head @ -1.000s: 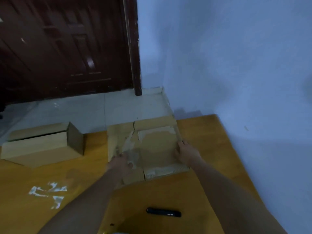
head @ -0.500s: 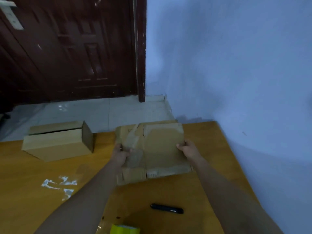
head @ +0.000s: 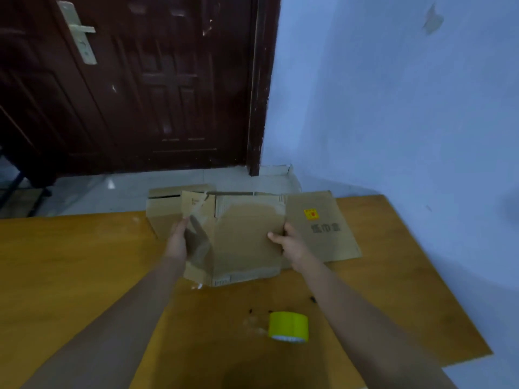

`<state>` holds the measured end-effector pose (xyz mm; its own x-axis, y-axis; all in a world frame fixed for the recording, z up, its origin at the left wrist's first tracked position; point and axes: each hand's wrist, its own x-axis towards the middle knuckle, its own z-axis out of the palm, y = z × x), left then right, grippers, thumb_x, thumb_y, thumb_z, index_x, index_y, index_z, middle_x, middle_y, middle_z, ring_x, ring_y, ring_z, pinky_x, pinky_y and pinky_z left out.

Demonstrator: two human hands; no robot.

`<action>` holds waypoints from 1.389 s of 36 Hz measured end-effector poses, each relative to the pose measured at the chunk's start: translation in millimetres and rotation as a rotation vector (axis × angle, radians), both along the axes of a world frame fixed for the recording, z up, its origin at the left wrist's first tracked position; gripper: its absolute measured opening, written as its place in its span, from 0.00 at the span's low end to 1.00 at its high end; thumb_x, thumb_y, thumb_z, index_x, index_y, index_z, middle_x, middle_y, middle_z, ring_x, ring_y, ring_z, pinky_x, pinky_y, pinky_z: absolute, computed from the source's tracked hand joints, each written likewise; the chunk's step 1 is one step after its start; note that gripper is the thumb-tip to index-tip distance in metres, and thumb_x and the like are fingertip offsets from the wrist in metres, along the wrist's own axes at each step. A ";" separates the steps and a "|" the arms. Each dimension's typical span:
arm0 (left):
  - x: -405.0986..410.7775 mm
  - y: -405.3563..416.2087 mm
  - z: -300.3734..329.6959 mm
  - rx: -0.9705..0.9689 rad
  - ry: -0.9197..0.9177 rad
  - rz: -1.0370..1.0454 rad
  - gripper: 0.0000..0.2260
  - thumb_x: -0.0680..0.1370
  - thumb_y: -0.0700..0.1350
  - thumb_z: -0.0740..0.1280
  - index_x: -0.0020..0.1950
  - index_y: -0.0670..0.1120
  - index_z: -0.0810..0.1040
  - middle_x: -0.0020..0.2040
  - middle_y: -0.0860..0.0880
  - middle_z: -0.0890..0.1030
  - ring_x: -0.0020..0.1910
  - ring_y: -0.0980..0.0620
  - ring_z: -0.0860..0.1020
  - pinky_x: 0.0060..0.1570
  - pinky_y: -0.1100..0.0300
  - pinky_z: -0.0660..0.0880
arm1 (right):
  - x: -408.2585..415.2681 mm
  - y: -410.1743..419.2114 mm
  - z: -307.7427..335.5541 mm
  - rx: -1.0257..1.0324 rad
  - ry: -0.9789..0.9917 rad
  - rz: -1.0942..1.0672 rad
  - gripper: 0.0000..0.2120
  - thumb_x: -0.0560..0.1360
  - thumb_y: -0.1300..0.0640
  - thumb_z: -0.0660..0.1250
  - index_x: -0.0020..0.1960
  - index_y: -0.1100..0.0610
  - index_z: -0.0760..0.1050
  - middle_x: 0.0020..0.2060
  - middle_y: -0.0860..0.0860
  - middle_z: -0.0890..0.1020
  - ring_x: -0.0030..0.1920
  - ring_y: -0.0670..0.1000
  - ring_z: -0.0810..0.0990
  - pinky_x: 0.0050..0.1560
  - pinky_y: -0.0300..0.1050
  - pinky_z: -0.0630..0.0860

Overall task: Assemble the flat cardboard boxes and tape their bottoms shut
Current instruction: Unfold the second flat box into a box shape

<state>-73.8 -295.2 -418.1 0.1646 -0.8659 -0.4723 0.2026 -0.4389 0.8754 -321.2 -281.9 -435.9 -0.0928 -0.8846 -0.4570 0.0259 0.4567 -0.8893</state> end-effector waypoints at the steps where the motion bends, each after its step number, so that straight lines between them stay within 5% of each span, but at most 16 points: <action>1: 9.5 7.0 -0.6 0.001 0.010 0.019 0.26 0.80 0.59 0.56 0.75 0.50 0.61 0.75 0.47 0.61 0.73 0.45 0.60 0.71 0.45 0.57 | 13.4 7.7 1.3 -0.004 -0.006 0.012 0.21 0.74 0.56 0.70 0.66 0.54 0.69 0.64 0.50 0.75 0.63 0.56 0.74 0.65 0.59 0.71; 8: 50.5 55.8 -8.6 0.064 0.075 0.050 0.26 0.81 0.58 0.53 0.75 0.44 0.62 0.72 0.45 0.64 0.72 0.43 0.63 0.67 0.49 0.60 | 80.7 53.7 -16.1 0.031 0.046 0.084 0.34 0.74 0.58 0.71 0.75 0.53 0.58 0.70 0.51 0.66 0.70 0.56 0.65 0.69 0.58 0.67; 12: 64.3 74.6 -14.9 0.078 0.159 0.000 0.19 0.83 0.53 0.50 0.63 0.45 0.72 0.52 0.44 0.78 0.48 0.48 0.76 0.47 0.53 0.71 | 102.5 76.9 -26.4 0.002 0.079 0.092 0.36 0.74 0.62 0.71 0.75 0.52 0.56 0.69 0.51 0.67 0.71 0.54 0.66 0.70 0.55 0.67; 17: 94.6 79.7 -48.8 0.118 0.102 -0.008 0.19 0.82 0.55 0.52 0.69 0.49 0.69 0.71 0.44 0.69 0.69 0.42 0.67 0.69 0.43 0.63 | 113.3 96.9 -36.2 0.004 0.141 0.119 0.32 0.74 0.64 0.69 0.73 0.50 0.58 0.67 0.51 0.70 0.69 0.53 0.69 0.68 0.56 0.68; 22: 100.1 77.6 -36.3 0.076 0.139 0.033 0.19 0.83 0.51 0.53 0.73 0.46 0.65 0.72 0.47 0.66 0.73 0.46 0.62 0.72 0.47 0.59 | 108.4 100.0 -28.0 -0.043 0.173 0.047 0.21 0.77 0.69 0.60 0.66 0.51 0.67 0.56 0.49 0.76 0.59 0.50 0.74 0.45 0.33 0.74; 25: 100.9 74.1 -30.0 0.040 0.147 0.084 0.18 0.83 0.52 0.54 0.71 0.47 0.67 0.71 0.46 0.68 0.71 0.47 0.65 0.71 0.47 0.60 | 103.3 93.5 -16.8 -0.091 0.157 -0.046 0.18 0.77 0.70 0.57 0.53 0.50 0.75 0.50 0.49 0.80 0.54 0.50 0.77 0.44 0.36 0.74; 27: 101.5 71.9 -29.2 0.015 0.132 0.089 0.18 0.82 0.53 0.55 0.70 0.49 0.68 0.70 0.46 0.70 0.70 0.47 0.67 0.71 0.47 0.61 | 99.6 87.9 -9.7 -0.101 0.129 -0.095 0.18 0.78 0.69 0.56 0.48 0.50 0.78 0.47 0.51 0.81 0.52 0.53 0.78 0.49 0.47 0.77; 31: 100.5 69.6 -25.1 0.008 0.088 0.085 0.17 0.82 0.54 0.55 0.69 0.54 0.70 0.71 0.45 0.69 0.69 0.45 0.67 0.70 0.46 0.61 | 92.1 76.0 -5.2 -0.059 0.099 -0.116 0.14 0.81 0.57 0.57 0.49 0.51 0.82 0.50 0.53 0.83 0.54 0.57 0.79 0.58 0.59 0.76; 36: 94.3 73.4 -21.4 0.004 0.032 0.034 0.23 0.81 0.60 0.53 0.73 0.53 0.65 0.71 0.47 0.67 0.70 0.42 0.65 0.69 0.46 0.59 | 93.5 71.7 -2.0 -0.021 0.147 0.031 0.09 0.80 0.53 0.61 0.55 0.51 0.78 0.53 0.54 0.80 0.55 0.56 0.78 0.53 0.53 0.77; 39: 91.3 76.7 -23.6 0.032 0.046 0.013 0.26 0.80 0.62 0.52 0.74 0.52 0.62 0.71 0.43 0.67 0.70 0.41 0.65 0.69 0.44 0.61 | 98.1 75.4 -2.0 0.005 0.173 0.082 0.14 0.79 0.46 0.60 0.61 0.49 0.74 0.60 0.52 0.77 0.61 0.55 0.74 0.64 0.56 0.72; 43: 92.9 81.0 -26.2 0.034 0.033 -0.067 0.28 0.78 0.65 0.53 0.73 0.52 0.65 0.69 0.42 0.70 0.67 0.41 0.68 0.68 0.41 0.64 | 103.5 81.1 3.2 0.008 0.180 0.117 0.15 0.81 0.45 0.54 0.65 0.47 0.66 0.62 0.50 0.71 0.61 0.51 0.68 0.59 0.48 0.69; 50: 96.3 78.7 -25.4 -0.036 -0.095 -0.204 0.24 0.75 0.65 0.55 0.64 0.54 0.72 0.61 0.43 0.75 0.61 0.42 0.73 0.64 0.40 0.68 | 103.8 77.9 7.0 0.007 0.209 0.146 0.24 0.80 0.43 0.53 0.74 0.46 0.58 0.70 0.52 0.66 0.69 0.57 0.66 0.61 0.52 0.71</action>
